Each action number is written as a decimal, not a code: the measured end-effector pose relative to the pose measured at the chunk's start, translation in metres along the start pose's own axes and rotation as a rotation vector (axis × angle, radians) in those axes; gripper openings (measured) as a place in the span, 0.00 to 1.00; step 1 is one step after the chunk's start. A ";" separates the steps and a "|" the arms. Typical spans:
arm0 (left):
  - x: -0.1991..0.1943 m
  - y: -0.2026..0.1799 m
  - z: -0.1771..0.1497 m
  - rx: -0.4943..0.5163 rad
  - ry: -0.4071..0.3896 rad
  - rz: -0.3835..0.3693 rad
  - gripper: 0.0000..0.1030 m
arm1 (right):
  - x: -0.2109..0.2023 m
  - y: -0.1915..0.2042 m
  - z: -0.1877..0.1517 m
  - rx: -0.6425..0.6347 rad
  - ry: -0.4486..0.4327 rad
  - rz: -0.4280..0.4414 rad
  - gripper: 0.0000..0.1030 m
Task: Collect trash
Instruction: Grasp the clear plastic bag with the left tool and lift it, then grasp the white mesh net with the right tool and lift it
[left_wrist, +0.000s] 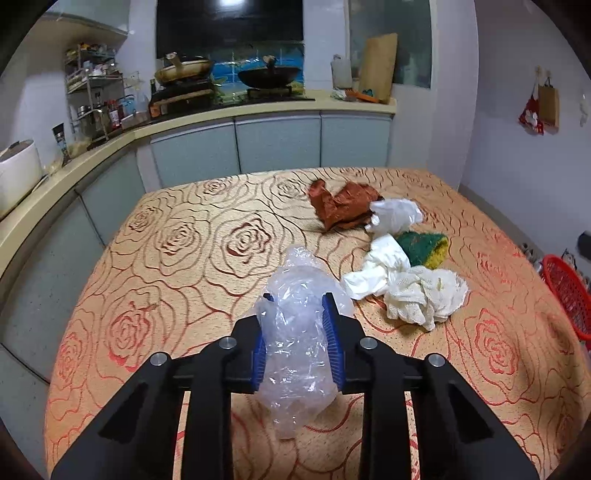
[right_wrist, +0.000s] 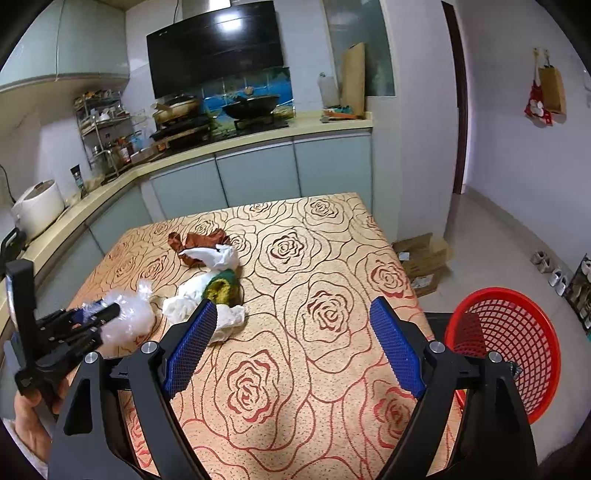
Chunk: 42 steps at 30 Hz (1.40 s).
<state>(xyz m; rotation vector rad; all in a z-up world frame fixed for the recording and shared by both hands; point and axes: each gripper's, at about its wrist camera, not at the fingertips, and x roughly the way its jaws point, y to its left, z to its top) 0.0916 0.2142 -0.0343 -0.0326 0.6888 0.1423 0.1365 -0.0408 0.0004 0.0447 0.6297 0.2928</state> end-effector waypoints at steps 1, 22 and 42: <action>-0.004 0.004 0.001 -0.009 -0.008 0.001 0.25 | 0.002 0.002 0.000 -0.002 0.006 0.003 0.80; -0.060 0.028 0.015 -0.085 -0.161 0.128 0.25 | 0.071 0.087 -0.010 -0.150 0.112 0.104 0.80; -0.056 0.037 0.015 -0.116 -0.147 0.124 0.25 | 0.137 0.105 -0.022 -0.187 0.261 0.095 0.51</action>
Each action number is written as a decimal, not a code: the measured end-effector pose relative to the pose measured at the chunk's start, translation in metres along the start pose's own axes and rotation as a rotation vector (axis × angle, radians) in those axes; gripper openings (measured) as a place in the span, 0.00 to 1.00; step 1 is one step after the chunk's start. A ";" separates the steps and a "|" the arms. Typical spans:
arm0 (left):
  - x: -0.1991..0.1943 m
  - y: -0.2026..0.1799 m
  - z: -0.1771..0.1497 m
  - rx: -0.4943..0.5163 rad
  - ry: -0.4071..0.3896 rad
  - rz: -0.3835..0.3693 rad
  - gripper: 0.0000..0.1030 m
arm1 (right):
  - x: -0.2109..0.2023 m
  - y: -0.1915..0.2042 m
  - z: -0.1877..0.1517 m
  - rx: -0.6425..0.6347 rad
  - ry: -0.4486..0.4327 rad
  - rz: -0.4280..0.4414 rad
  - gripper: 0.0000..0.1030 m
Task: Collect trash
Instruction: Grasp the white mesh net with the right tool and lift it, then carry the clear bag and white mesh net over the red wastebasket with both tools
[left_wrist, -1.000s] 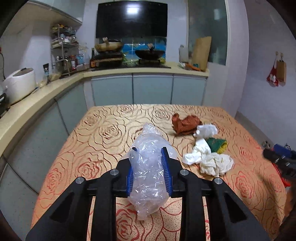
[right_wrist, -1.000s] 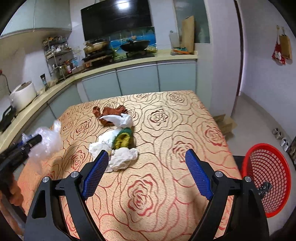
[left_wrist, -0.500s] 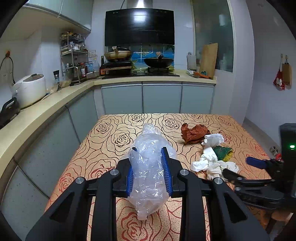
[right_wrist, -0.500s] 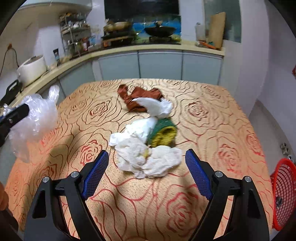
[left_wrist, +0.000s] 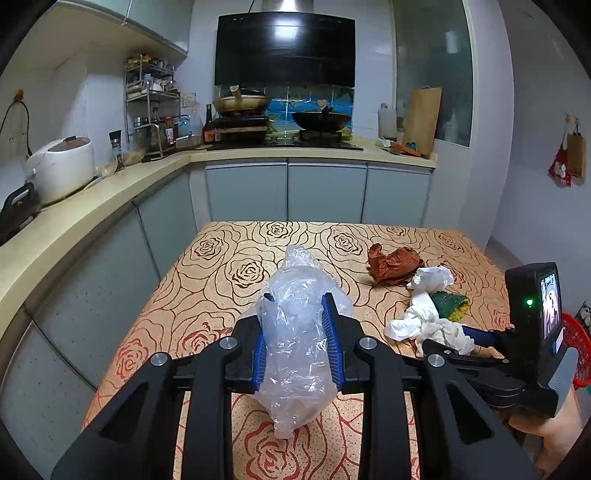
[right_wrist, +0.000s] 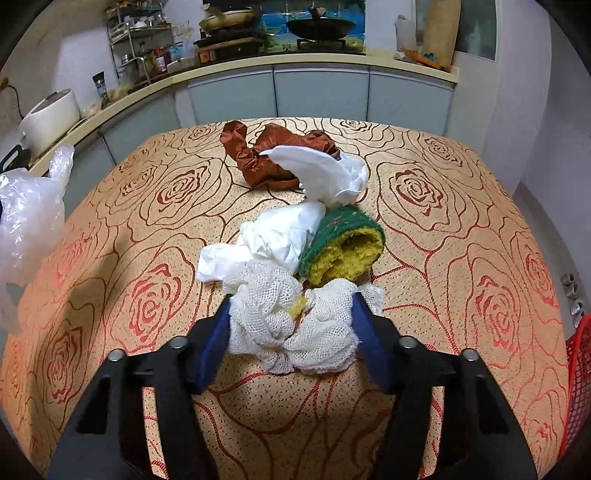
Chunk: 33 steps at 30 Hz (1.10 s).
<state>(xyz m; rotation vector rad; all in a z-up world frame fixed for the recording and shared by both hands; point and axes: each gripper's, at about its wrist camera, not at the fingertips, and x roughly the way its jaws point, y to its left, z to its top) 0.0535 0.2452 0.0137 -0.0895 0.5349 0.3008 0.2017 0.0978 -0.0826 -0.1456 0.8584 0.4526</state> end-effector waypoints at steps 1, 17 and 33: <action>0.001 -0.001 0.000 0.002 0.001 0.001 0.25 | -0.001 0.000 -0.001 -0.003 -0.001 0.001 0.49; -0.005 -0.014 -0.002 0.025 -0.011 0.005 0.25 | -0.056 -0.014 -0.010 0.034 -0.100 0.039 0.38; -0.036 -0.044 0.007 0.054 -0.073 -0.022 0.25 | -0.142 -0.035 -0.014 0.060 -0.260 0.029 0.38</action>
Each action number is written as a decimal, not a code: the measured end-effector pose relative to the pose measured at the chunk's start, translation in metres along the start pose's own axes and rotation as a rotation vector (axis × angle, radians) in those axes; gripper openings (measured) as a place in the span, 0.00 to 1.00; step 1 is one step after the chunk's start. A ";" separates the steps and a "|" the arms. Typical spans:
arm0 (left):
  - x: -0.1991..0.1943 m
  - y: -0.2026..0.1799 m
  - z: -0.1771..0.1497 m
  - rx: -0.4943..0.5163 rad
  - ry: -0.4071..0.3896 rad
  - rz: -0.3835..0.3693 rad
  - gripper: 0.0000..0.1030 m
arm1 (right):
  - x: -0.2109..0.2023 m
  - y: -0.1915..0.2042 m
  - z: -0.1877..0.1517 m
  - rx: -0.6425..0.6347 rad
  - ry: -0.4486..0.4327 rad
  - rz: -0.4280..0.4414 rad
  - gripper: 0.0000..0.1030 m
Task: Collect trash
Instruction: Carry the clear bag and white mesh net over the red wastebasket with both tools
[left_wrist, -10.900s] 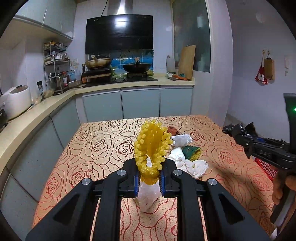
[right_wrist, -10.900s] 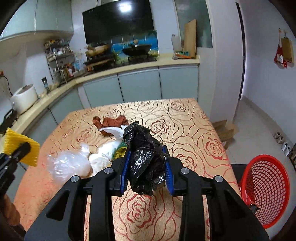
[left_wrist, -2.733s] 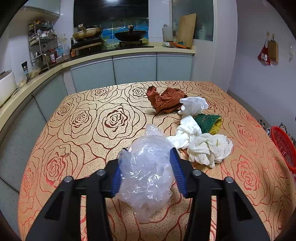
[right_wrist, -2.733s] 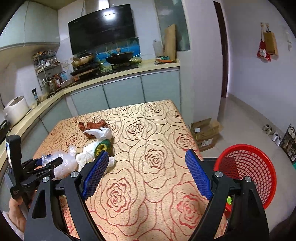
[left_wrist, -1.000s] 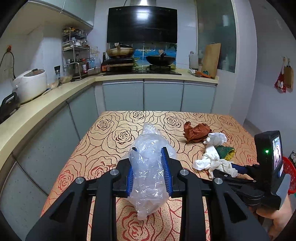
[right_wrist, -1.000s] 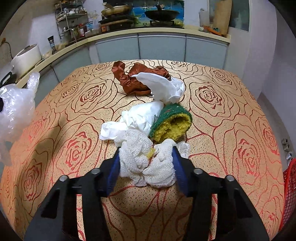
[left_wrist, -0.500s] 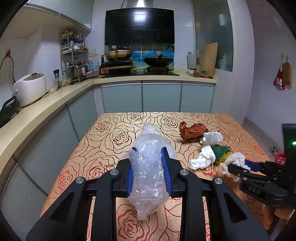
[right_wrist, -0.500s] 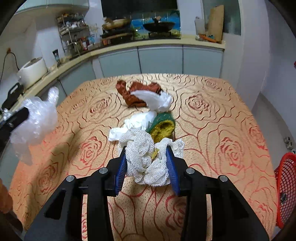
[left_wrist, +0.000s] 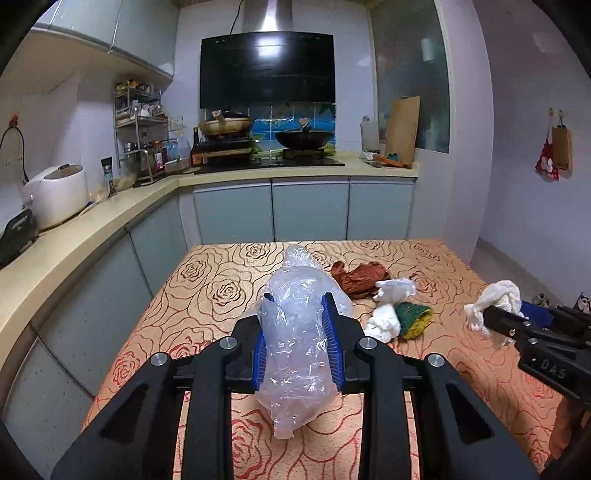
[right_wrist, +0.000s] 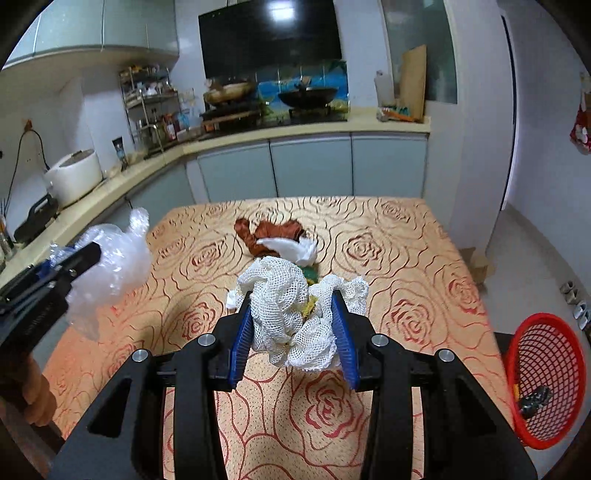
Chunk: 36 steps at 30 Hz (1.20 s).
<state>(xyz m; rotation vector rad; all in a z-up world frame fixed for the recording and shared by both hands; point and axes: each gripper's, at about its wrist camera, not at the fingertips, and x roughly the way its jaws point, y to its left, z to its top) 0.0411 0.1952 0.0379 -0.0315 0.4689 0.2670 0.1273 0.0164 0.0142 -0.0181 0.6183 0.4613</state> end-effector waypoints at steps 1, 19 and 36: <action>-0.001 -0.002 0.001 0.003 -0.003 -0.003 0.25 | -0.003 -0.001 0.001 0.001 -0.007 -0.002 0.38; -0.019 -0.045 0.012 0.036 -0.041 -0.071 0.25 | -0.053 -0.038 0.007 0.060 -0.094 -0.084 0.38; -0.020 -0.109 0.017 0.115 -0.058 -0.211 0.25 | -0.084 -0.089 -0.006 0.141 -0.113 -0.215 0.38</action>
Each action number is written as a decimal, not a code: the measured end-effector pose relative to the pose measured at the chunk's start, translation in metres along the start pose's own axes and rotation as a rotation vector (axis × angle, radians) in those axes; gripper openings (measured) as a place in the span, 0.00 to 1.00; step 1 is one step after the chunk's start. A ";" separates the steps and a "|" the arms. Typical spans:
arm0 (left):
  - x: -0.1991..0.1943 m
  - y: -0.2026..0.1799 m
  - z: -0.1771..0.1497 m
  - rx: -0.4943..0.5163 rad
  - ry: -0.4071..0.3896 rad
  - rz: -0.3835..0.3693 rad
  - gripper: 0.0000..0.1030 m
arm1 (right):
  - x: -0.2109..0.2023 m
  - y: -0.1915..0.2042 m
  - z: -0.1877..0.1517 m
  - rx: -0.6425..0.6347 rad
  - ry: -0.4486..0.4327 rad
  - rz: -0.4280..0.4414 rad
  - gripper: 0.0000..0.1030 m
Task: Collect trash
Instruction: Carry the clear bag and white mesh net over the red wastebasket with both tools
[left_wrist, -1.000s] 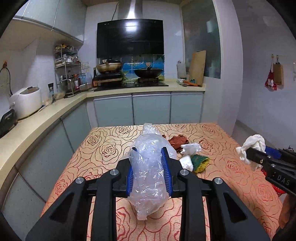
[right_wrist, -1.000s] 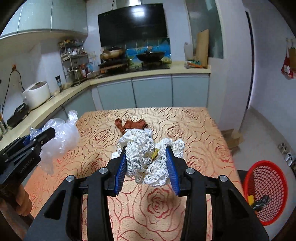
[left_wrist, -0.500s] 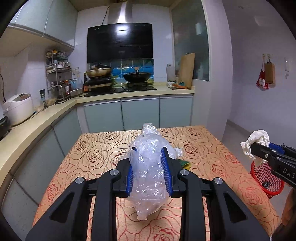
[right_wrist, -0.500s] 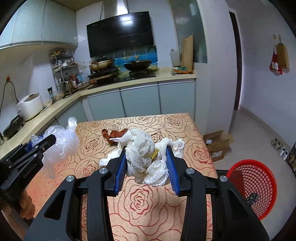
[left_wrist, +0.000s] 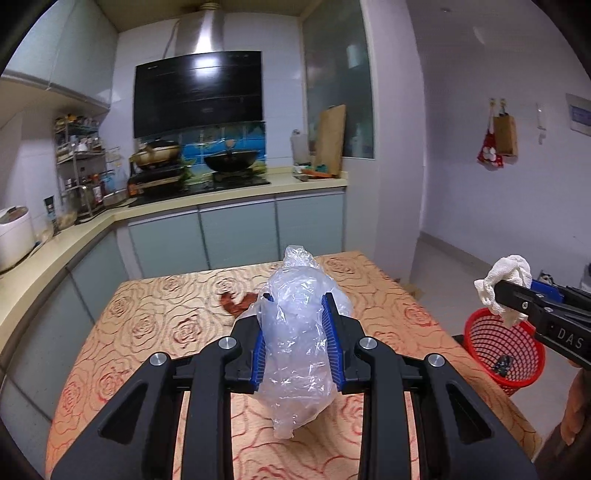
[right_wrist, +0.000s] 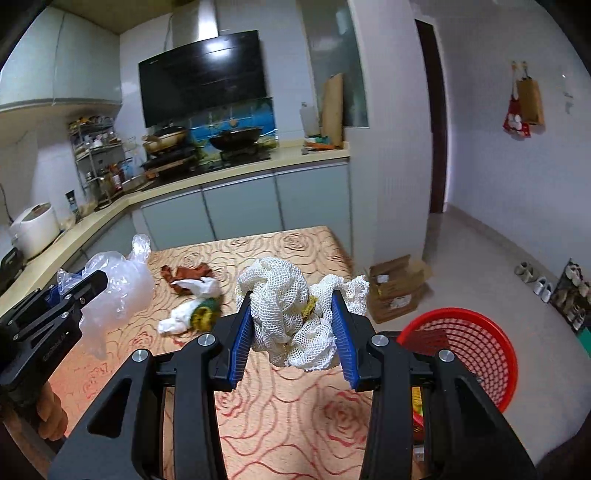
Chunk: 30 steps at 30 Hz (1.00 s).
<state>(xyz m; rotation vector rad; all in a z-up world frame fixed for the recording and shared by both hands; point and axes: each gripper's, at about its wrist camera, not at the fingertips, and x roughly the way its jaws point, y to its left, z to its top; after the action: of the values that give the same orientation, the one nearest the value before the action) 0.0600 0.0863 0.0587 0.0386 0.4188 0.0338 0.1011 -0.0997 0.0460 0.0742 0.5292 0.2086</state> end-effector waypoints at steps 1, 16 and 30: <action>0.001 -0.004 0.000 0.003 0.000 -0.006 0.25 | -0.001 -0.005 -0.001 0.006 0.002 -0.008 0.38; 0.013 -0.067 0.002 0.064 0.007 -0.160 0.25 | -0.009 -0.045 -0.007 0.064 -0.002 -0.103 0.38; 0.036 -0.133 -0.001 0.132 0.058 -0.304 0.25 | -0.017 -0.102 -0.015 0.146 -0.001 -0.199 0.38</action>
<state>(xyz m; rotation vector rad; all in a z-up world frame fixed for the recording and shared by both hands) 0.0955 -0.0445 0.0373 0.1039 0.4804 -0.2930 0.0971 -0.2025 0.0287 0.1627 0.5463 -0.0244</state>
